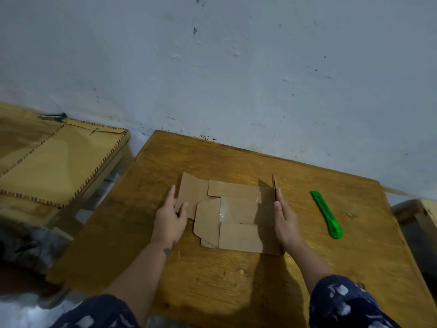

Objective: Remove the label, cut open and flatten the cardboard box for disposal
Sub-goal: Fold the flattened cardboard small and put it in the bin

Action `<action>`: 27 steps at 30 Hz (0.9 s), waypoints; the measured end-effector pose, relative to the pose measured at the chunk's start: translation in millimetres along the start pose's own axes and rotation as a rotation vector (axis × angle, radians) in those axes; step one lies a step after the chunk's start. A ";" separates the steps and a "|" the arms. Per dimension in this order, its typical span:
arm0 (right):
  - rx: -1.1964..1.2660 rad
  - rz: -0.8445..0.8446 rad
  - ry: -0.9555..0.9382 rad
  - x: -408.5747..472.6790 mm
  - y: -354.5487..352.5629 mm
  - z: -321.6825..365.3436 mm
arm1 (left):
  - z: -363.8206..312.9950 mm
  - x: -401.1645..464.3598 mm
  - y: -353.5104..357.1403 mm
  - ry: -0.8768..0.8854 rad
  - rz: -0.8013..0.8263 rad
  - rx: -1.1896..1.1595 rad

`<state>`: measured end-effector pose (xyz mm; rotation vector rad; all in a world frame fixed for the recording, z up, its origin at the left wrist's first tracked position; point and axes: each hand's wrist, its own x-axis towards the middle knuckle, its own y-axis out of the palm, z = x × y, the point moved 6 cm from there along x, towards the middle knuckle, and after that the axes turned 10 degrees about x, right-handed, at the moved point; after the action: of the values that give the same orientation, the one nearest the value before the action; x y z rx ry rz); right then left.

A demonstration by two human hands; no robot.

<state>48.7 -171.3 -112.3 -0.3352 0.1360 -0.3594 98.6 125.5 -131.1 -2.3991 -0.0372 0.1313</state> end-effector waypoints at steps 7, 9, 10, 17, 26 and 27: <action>-0.014 -0.012 0.006 0.3 -3.8 -1.2 | -14.0 -9.5 15.9 0.056 0.017 -0.033; -0.031 -0.010 -0.006 -0.2 -2.8 -0.2 | -16.2 -11.0 20.7 0.043 0.039 -0.103; -0.039 -0.003 -0.015 -0.6 -2.5 0.5 | -19.5 -12.1 22.7 0.048 0.042 -0.128; -0.043 0.025 -0.030 -0.4 -2.8 1.4 | -52.9 -18.3 27.5 0.038 0.012 -0.313; 0.010 0.031 0.014 2.2 -5.6 -0.5 | -60.2 -26.4 52.7 -0.253 0.166 -0.538; 0.022 0.029 0.017 1.9 -6.2 -0.5 | -67.2 -29.2 56.1 -0.222 0.198 -0.508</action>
<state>48.4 -177.6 -110.8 -0.3086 0.1536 -0.3354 76.1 37.0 -117.1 -2.8793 0.0735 0.5373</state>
